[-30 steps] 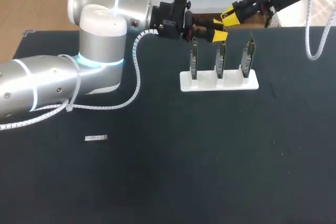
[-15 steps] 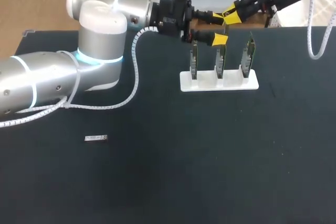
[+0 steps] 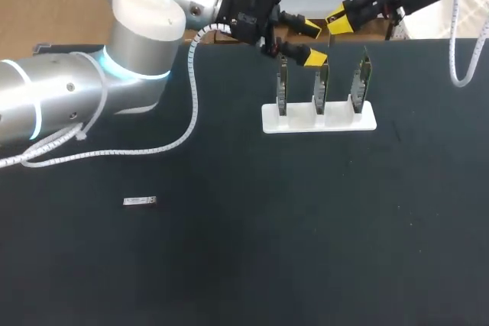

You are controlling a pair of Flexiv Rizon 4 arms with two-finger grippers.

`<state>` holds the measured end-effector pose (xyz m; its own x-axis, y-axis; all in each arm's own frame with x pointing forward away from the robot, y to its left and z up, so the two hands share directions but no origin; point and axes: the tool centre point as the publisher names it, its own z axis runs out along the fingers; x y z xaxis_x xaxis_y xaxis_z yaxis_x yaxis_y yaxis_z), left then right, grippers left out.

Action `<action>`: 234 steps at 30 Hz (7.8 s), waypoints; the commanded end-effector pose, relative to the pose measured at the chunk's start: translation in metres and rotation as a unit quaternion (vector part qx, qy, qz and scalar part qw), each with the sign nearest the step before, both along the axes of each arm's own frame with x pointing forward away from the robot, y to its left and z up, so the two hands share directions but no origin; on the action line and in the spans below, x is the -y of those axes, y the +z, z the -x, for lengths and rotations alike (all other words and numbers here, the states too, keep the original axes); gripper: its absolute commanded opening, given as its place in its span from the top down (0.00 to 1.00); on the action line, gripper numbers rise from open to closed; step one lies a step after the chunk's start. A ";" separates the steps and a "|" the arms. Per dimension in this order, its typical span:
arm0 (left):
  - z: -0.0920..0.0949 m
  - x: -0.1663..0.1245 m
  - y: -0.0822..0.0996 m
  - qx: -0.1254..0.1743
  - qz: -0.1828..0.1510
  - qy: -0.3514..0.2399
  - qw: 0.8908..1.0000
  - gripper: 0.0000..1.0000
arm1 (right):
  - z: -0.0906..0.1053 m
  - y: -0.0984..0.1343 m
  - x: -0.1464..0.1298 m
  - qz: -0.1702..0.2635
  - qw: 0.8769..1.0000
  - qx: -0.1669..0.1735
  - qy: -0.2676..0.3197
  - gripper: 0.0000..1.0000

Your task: Pick up the optical module with the left hand, and insert it into the network port with the right hand.

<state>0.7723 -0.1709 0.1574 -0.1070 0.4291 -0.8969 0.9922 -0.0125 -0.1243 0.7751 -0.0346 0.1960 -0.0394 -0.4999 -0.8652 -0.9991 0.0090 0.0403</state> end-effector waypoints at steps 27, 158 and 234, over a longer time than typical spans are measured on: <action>0.008 -0.013 -0.007 -0.003 -0.107 0.010 0.994 0.00 | 0.003 0.000 0.000 0.005 1.000 0.001 0.001 1.00; 0.010 -0.012 -0.010 -0.003 -0.106 -0.002 0.994 0.00 | 0.005 -0.028 -0.008 -0.014 1.000 0.010 0.018 1.00; 0.010 -0.012 -0.010 -0.003 -0.106 -0.002 0.994 0.00 | 0.005 -0.006 0.017 -0.050 0.999 -0.005 0.000 1.00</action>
<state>0.7603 -0.1586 0.1476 -0.1109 0.6056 -0.7880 0.9916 0.0145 -0.1284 0.7773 -0.0533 0.1893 -0.0524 -0.4133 -0.9091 -0.9981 -0.0066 0.0606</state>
